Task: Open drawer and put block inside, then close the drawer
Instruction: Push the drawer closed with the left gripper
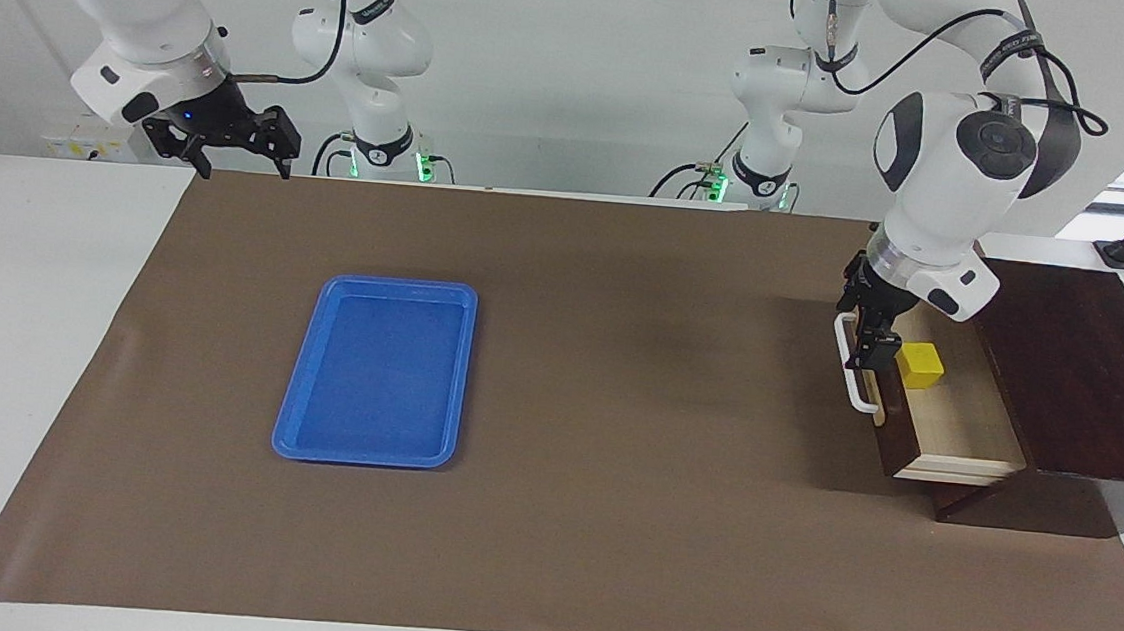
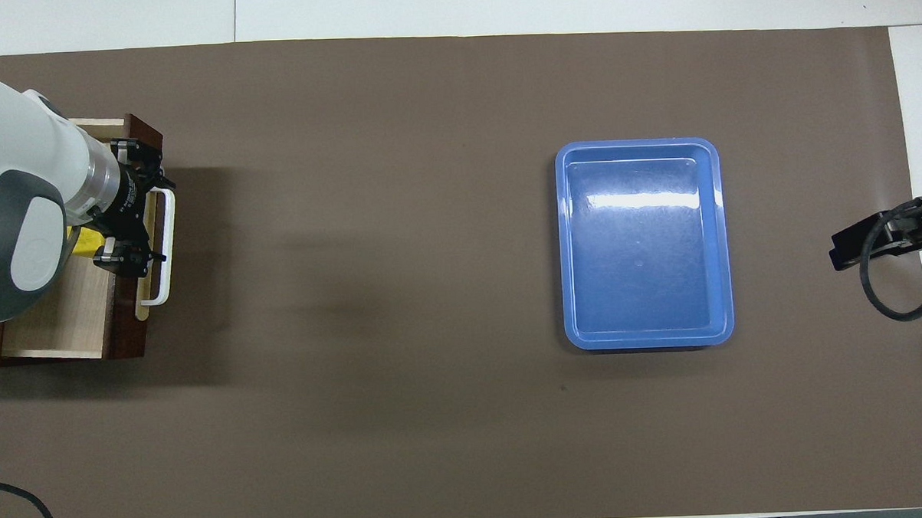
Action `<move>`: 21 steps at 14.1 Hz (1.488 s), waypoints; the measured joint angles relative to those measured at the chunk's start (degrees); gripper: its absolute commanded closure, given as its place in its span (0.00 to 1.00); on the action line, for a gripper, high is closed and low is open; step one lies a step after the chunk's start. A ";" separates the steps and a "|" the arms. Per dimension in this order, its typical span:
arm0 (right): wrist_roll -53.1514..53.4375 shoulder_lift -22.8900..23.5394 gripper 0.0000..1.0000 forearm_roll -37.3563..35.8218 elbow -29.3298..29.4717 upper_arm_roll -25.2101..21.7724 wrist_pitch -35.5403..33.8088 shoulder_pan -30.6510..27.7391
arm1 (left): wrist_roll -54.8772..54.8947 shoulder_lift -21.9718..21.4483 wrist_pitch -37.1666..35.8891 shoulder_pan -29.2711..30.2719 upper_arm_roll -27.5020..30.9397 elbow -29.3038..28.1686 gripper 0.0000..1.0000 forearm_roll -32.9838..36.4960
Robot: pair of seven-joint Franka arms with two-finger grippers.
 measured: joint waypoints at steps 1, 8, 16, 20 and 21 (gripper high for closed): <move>0.00 0.00 0.00 0.00 0.00 0.03 0.00 0.00 | 0.07 0.01 1.41 0.09 0.30 -1.23 0.00 0.02; 0.00 0.00 0.00 0.00 0.02 0.05 0.70 0.00 | 6.02 0.02 5.11 2.85 0.79 -4.60 0.00 2.54; 0.02 0.00 0.00 0.00 -0.03 0.04 2.28 -0.01 | 6.59 -0.03 6.06 4.70 0.62 -4.98 0.00 6.23; 0.02 0.00 0.00 0.00 -0.03 0.08 2.28 0.00 | 7.47 -0.01 7.16 8.19 0.81 -5.14 0.00 12.03; 0.02 0.00 0.00 0.00 -0.04 0.07 2.28 0.00 | 7.94 -0.01 7.21 8.68 0.82 -5.19 0.00 12.97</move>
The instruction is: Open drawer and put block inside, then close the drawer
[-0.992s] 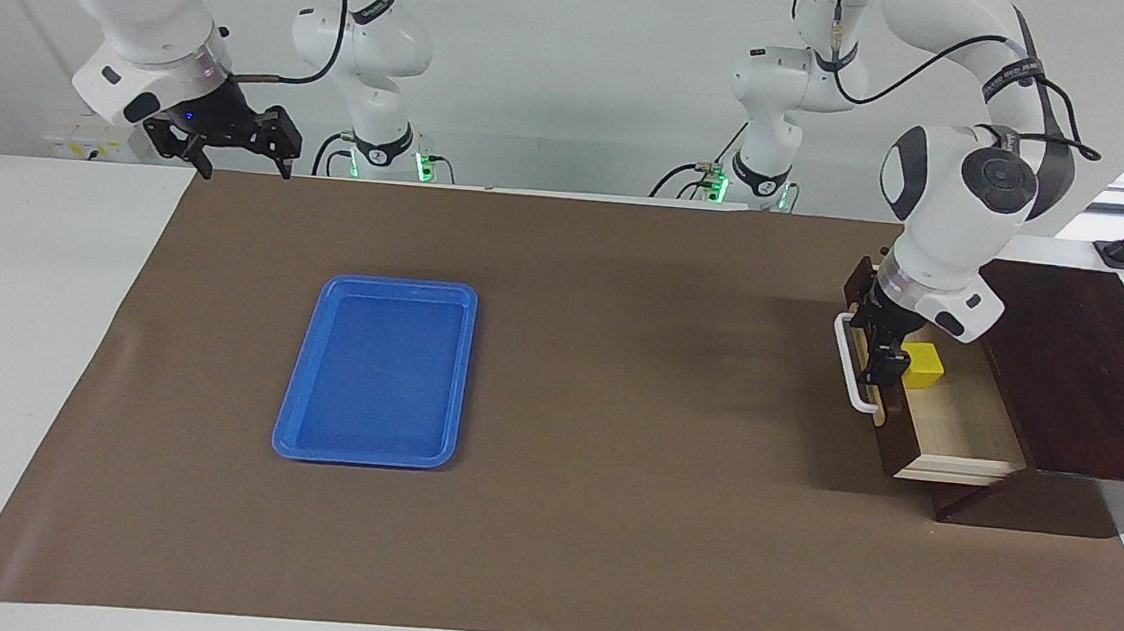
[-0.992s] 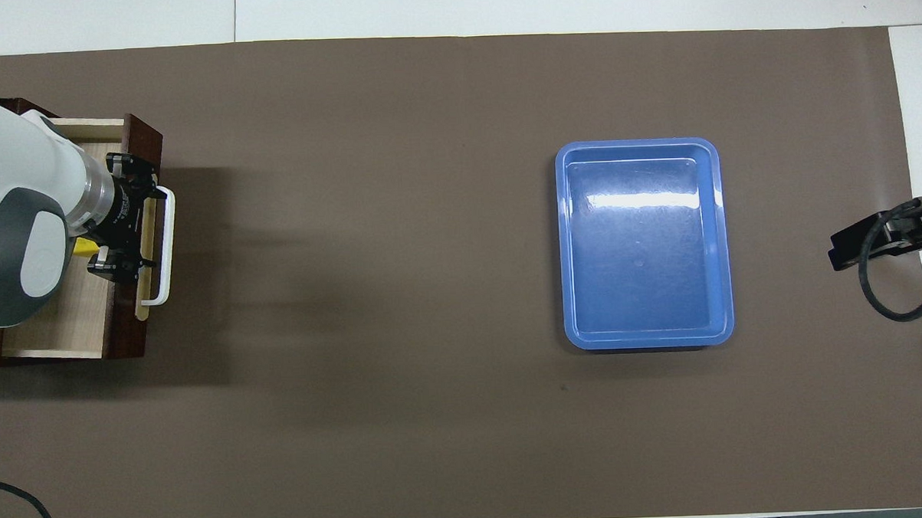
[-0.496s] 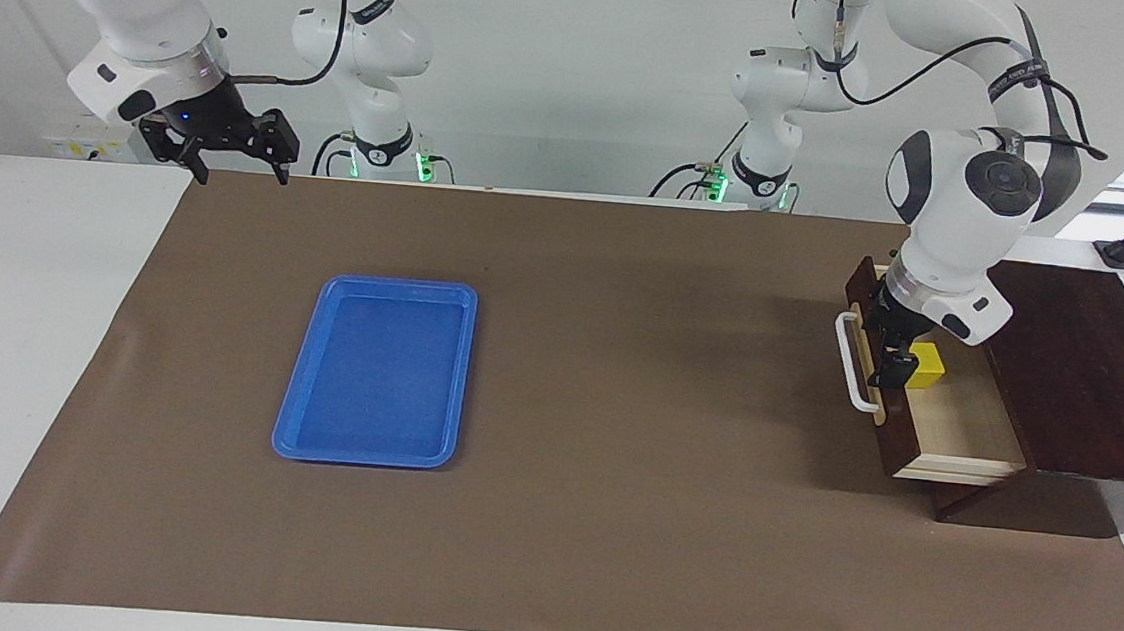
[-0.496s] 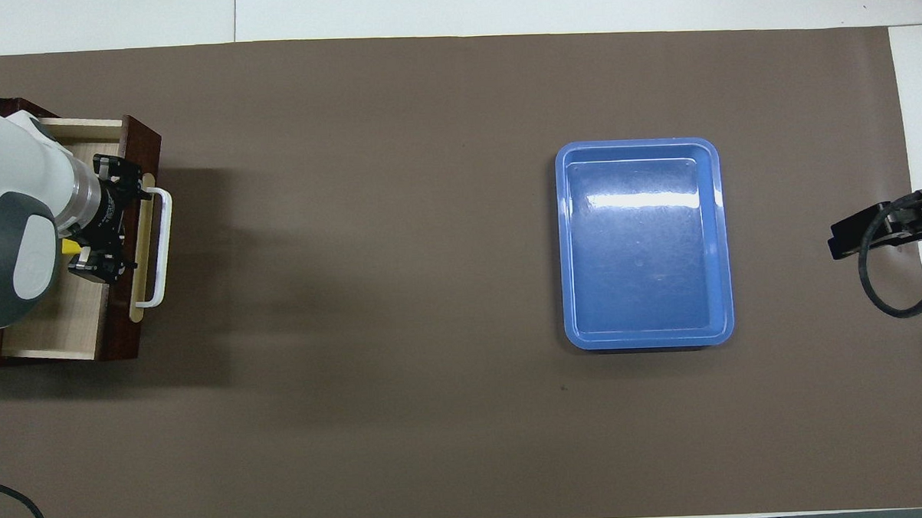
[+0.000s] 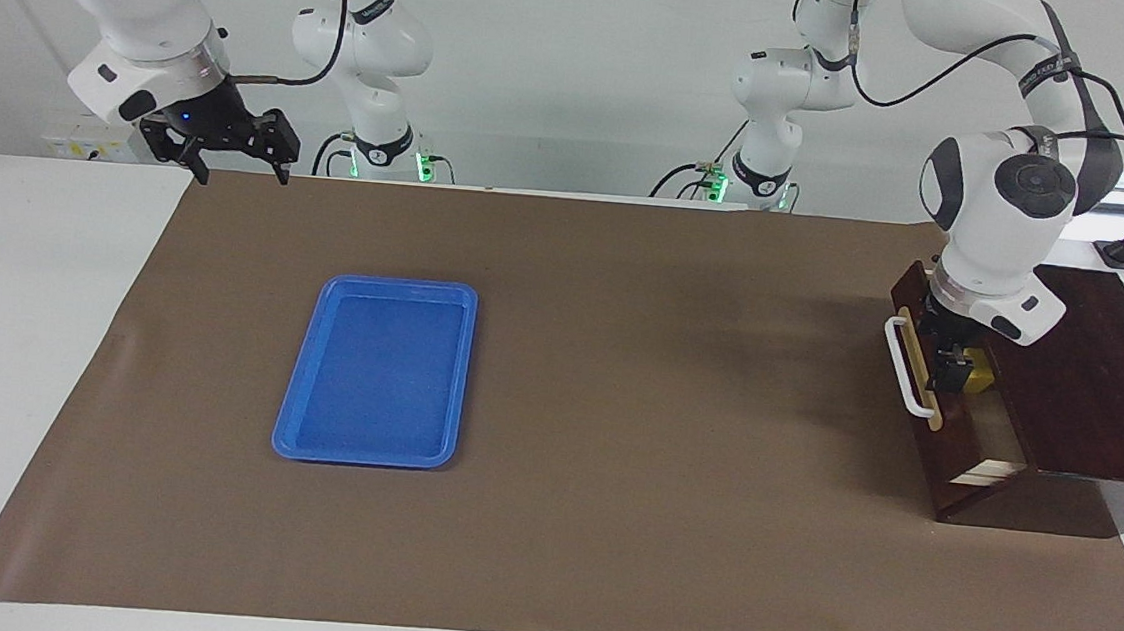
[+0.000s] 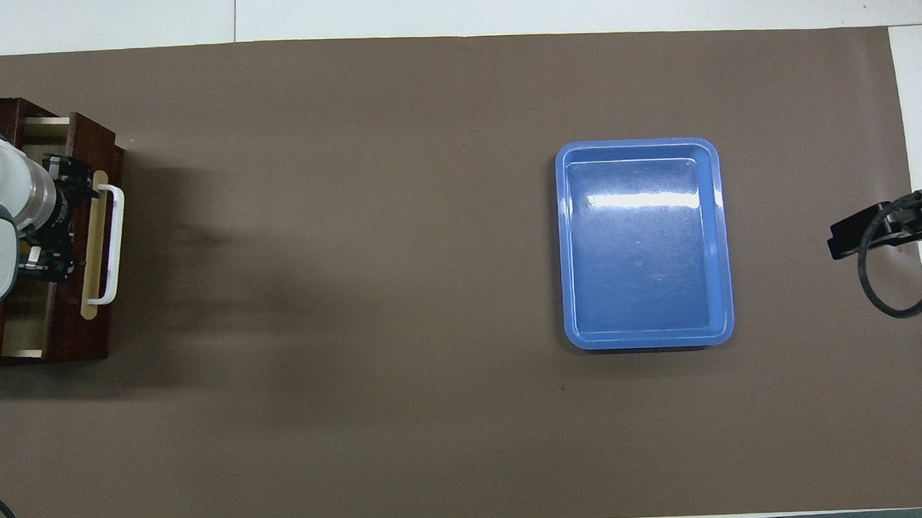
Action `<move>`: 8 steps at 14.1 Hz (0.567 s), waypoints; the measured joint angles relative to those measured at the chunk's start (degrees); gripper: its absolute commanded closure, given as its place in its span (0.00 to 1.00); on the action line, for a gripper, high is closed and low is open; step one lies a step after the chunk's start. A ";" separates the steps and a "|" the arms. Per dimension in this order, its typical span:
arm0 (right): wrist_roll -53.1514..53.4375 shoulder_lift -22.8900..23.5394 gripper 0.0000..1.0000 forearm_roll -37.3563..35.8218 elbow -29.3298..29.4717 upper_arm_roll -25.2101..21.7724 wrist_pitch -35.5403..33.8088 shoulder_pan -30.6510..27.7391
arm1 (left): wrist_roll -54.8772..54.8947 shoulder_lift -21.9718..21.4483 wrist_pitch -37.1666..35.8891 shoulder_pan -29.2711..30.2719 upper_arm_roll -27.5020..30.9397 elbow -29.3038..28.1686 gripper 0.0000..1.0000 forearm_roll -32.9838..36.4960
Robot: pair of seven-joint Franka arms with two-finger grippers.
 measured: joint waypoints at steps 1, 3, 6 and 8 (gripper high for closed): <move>0.00 0.00 0.00 0.00 0.00 -0.01 0.00 0.00 | 0.32 0.00 0.02 0.45 0.01 -0.02 0.00 0.50; 0.00 0.00 0.00 0.00 0.00 0.00 0.00 0.00 | 0.82 0.00 0.15 1.61 0.00 -0.05 0.00 1.67; 0.00 0.00 0.00 0.00 0.00 0.01 0.00 0.00 | 2.14 -0.08 0.85 3.63 -0.15 -0.38 0.00 2.64; 0.00 0.00 0.00 0.00 0.00 0.00 0.00 0.00 | 2.16 -0.19 0.86 4.00 -0.51 -0.55 0.00 2.67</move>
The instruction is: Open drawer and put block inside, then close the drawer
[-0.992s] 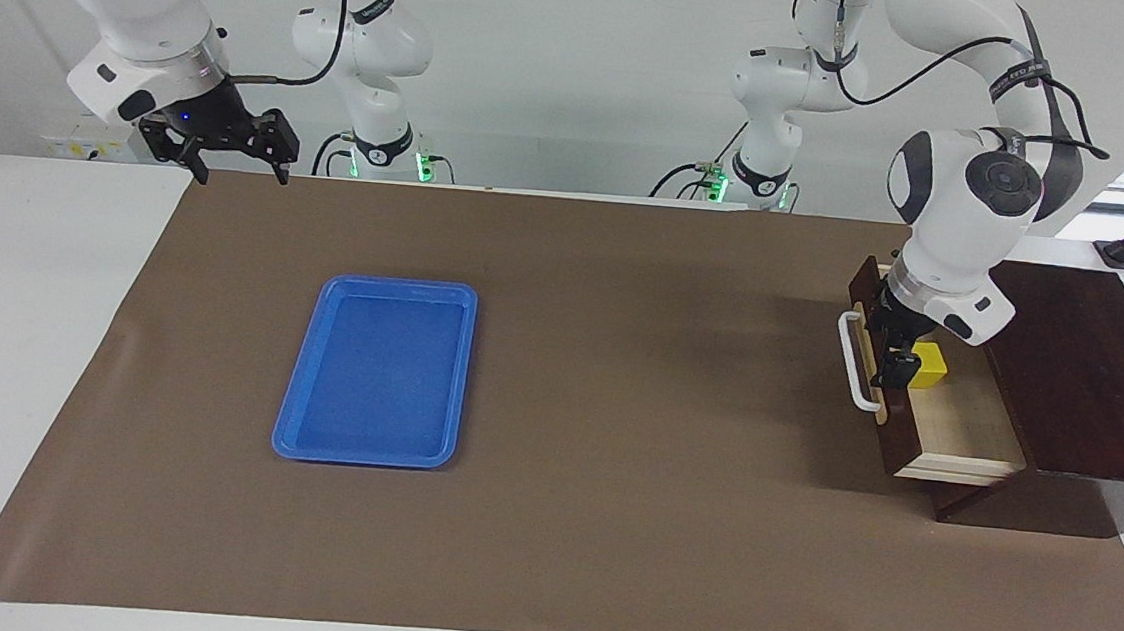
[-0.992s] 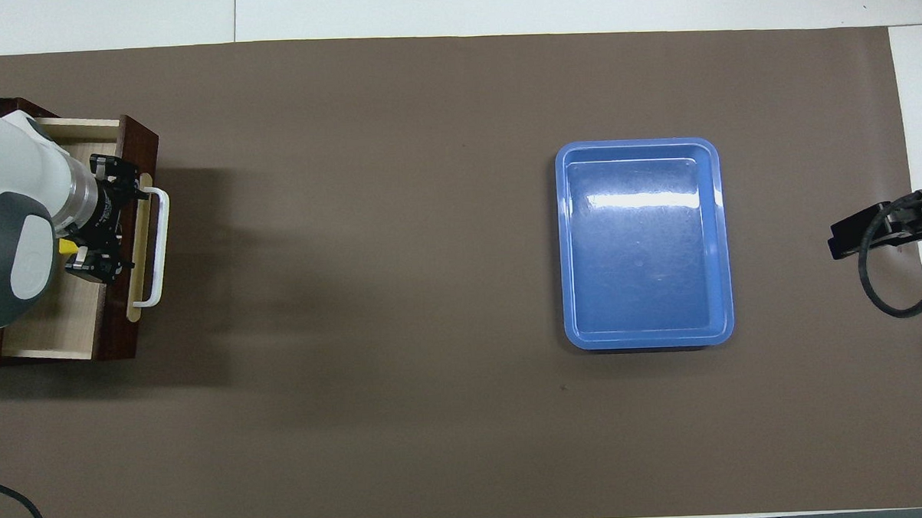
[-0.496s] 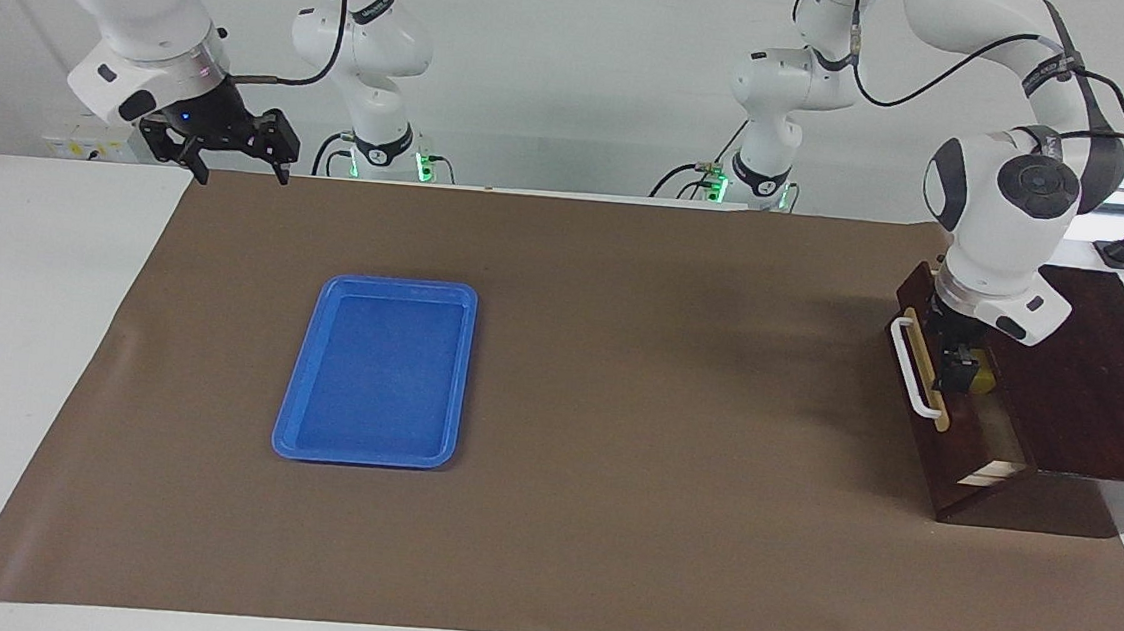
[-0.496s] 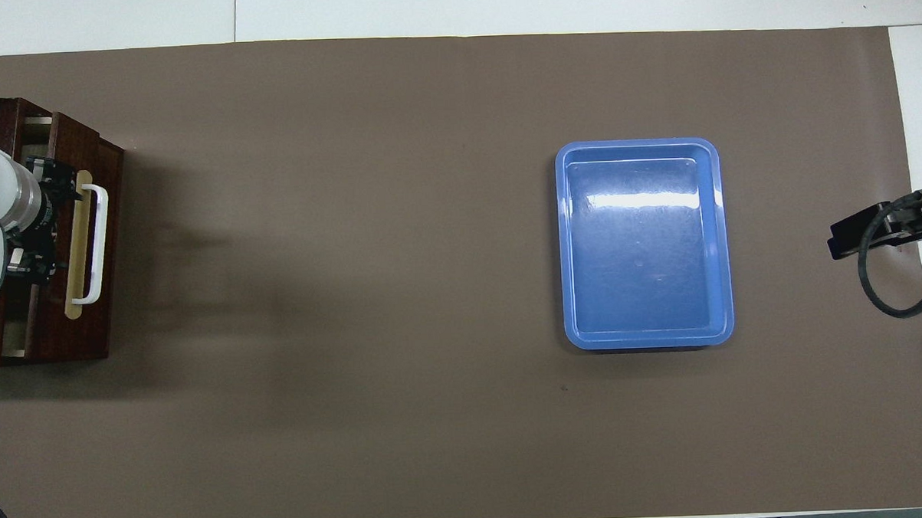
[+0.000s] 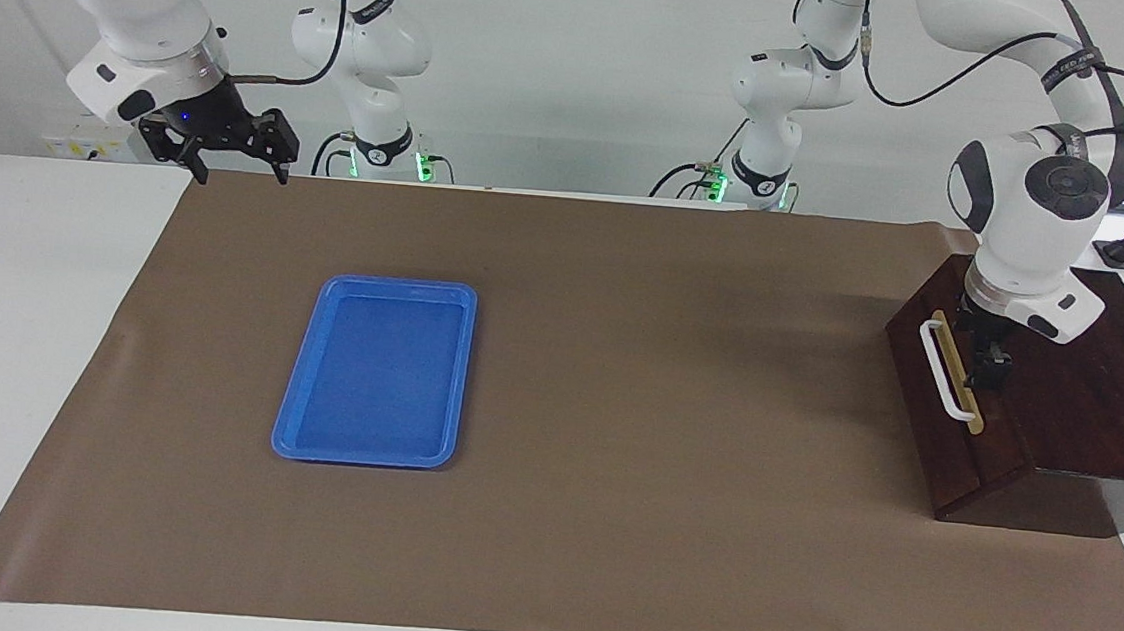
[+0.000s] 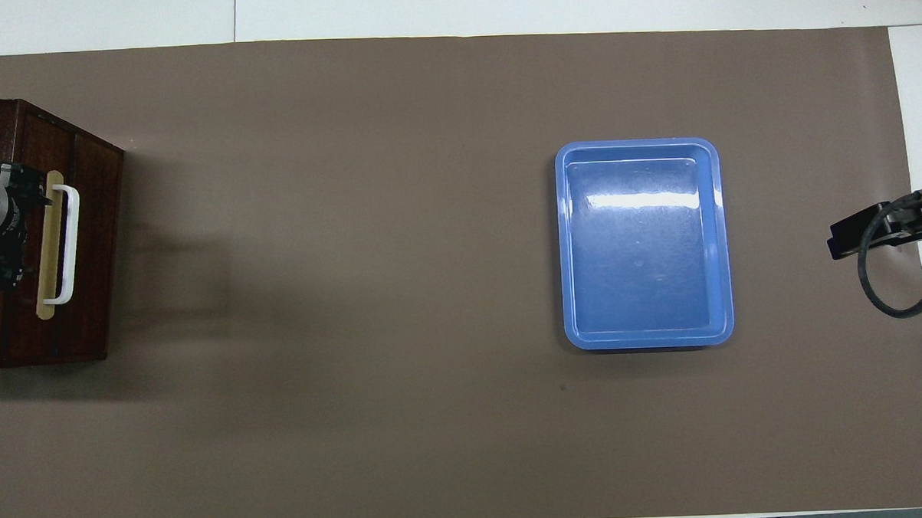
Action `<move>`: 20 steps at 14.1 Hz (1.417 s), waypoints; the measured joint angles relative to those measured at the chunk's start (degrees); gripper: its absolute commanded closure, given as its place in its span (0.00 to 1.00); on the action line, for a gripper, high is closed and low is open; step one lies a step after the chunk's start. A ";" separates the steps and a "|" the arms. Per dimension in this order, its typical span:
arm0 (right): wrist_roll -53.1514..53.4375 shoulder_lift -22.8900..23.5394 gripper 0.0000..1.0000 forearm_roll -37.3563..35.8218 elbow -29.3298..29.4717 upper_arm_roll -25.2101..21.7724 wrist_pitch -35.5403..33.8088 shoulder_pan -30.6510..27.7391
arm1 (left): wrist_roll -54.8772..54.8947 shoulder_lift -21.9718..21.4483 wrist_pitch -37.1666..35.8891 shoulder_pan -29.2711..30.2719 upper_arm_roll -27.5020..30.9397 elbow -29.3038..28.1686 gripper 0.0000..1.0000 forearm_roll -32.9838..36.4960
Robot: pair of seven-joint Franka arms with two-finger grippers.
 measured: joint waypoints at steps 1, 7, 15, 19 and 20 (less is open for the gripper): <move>0.00 0.00 0.00 0.00 0.00 0.00 0.00 0.00 | 0.02 -0.01 0.00 0.04 -0.05 -0.02 0.00 0.00; 0.00 0.00 0.00 0.00 0.00 0.00 0.00 0.00 | 1.33 -0.06 -0.02 -0.26 -0.47 0.25 0.00 -1.19; 0.00 0.00 0.00 0.00 0.00 0.00 0.00 0.00 | 20.01 -1.73 -5.09 -4.65 -1.74 6.61 0.00 -14.44; 0.00 0.00 0.00 0.00 0.00 0.00 0.00 0.00 | 42.12 -2.54 -10.51 -4.69 -1.71 9.39 0.00 -16.33; 0.00 0.00 0.00 0.00 0.00 0.00 0.00 0.00 | 47.31 -2.78 -11.39 -4.67 -1.60 9.70 0.00 -16.38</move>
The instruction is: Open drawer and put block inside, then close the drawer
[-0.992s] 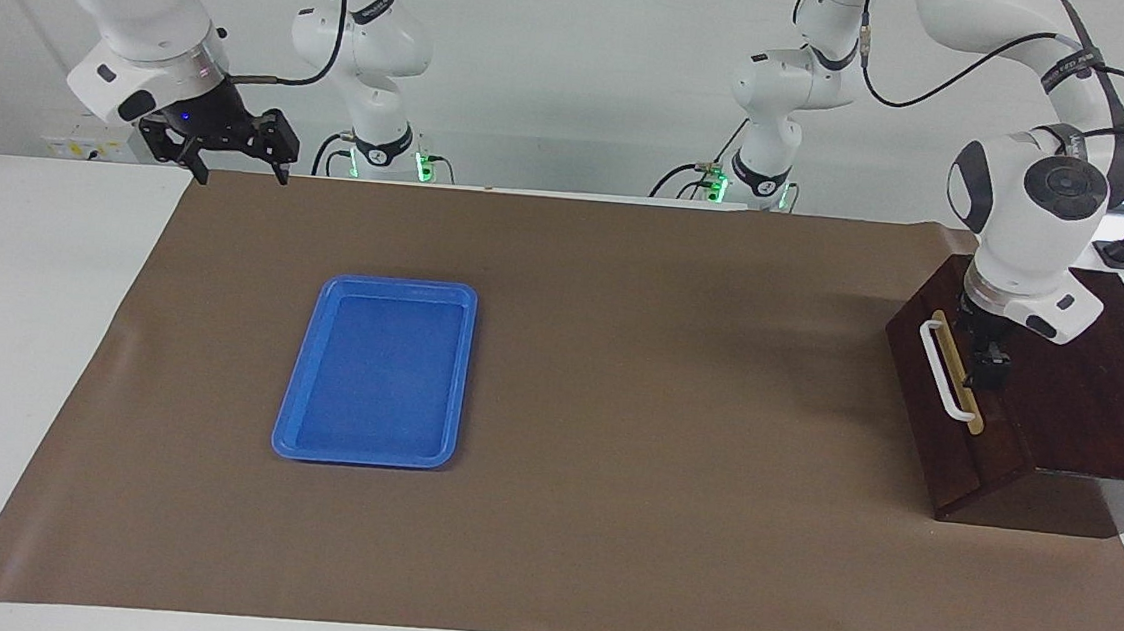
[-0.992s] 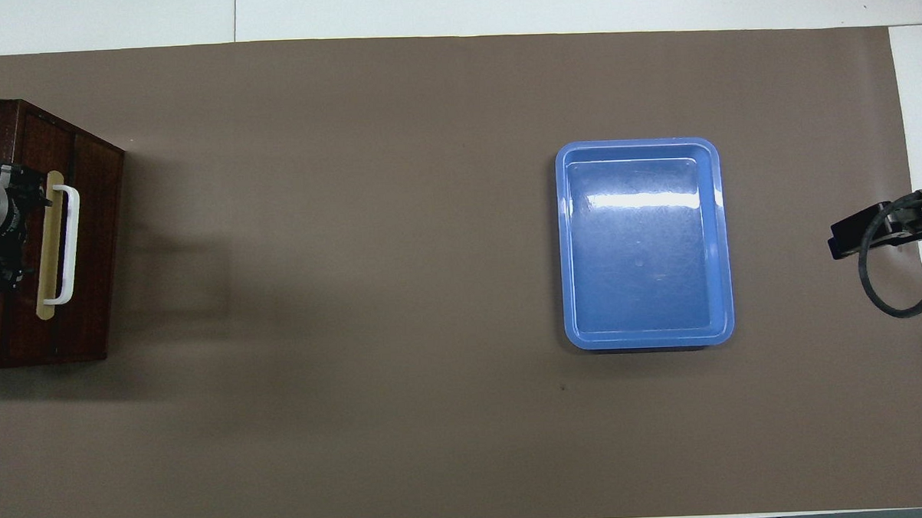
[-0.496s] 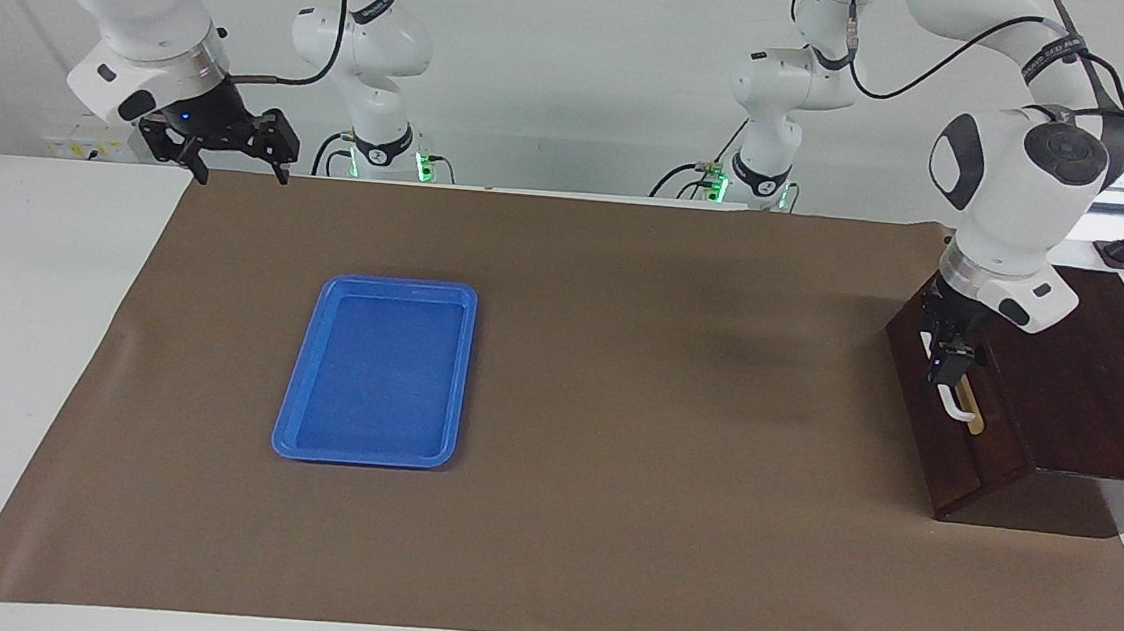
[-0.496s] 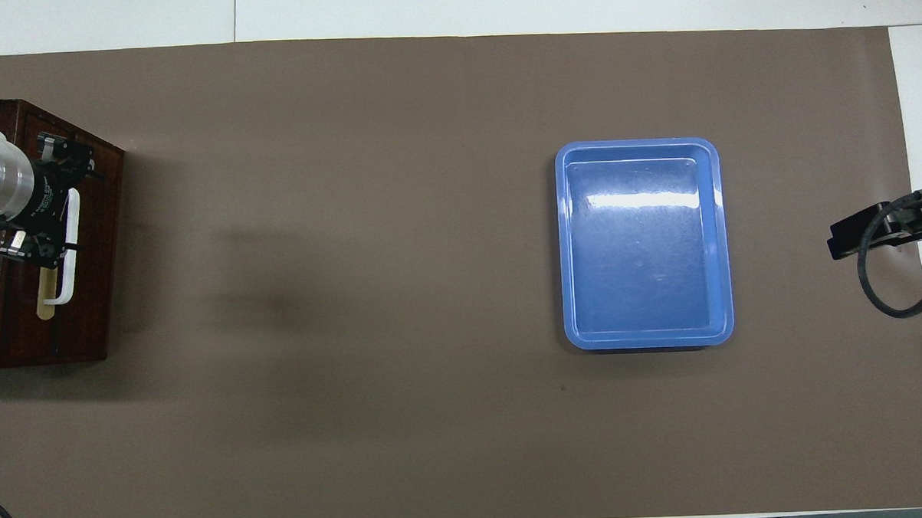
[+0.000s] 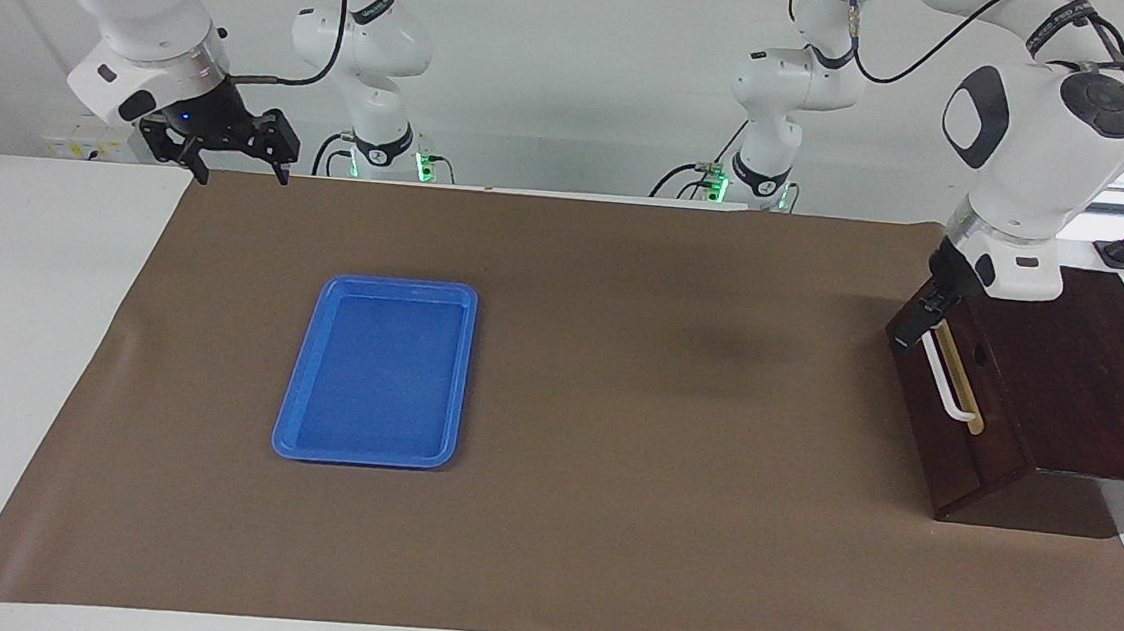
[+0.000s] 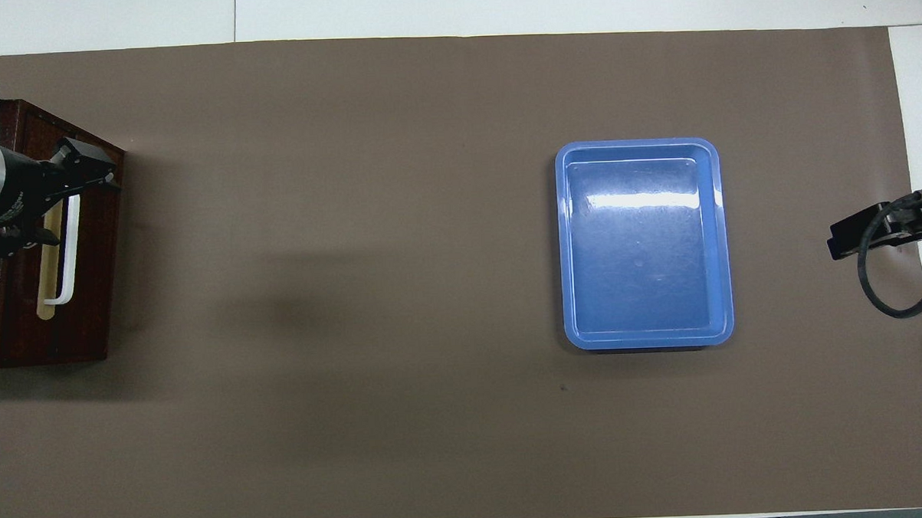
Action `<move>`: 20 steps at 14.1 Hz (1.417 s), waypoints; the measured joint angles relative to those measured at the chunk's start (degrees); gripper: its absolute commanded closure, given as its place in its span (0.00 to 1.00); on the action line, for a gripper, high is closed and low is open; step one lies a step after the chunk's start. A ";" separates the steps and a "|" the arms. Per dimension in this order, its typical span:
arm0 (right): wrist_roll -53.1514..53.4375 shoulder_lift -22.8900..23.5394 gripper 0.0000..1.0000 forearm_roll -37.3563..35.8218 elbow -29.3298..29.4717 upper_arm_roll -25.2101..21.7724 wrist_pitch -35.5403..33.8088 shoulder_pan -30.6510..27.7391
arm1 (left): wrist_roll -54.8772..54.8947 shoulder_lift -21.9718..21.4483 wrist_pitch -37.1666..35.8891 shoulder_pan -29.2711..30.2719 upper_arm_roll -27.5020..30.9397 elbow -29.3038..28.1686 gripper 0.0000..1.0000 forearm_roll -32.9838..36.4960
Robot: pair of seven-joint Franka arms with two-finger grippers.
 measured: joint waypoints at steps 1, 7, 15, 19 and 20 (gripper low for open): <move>0.00 0.00 0.00 0.00 0.00 0.00 0.00 0.00 | 4.63 -0.31 -0.63 0.09 0.14 0.13 0.00 -0.01; 0.00 0.00 0.00 0.00 0.00 0.00 0.00 0.00 | 12.59 -1.21 -1.48 -0.14 -0.11 0.16 0.00 -1.64; 0.00 0.00 0.00 0.00 0.00 0.00 0.00 0.00 | 24.42 -1.87 -5.33 -0.69 -0.21 0.17 0.00 -1.72; 0.00 0.00 0.00 0.00 0.00 0.00 0.00 0.00 | 27.27 -2.24 -7.59 -0.70 -0.24 0.16 0.00 -1.73; 0.00 0.00 0.00 0.00 0.00 0.00 0.00 0.00 | 28.15 -2.35 -8.11 -0.70 -0.25 0.17 0.00 -1.73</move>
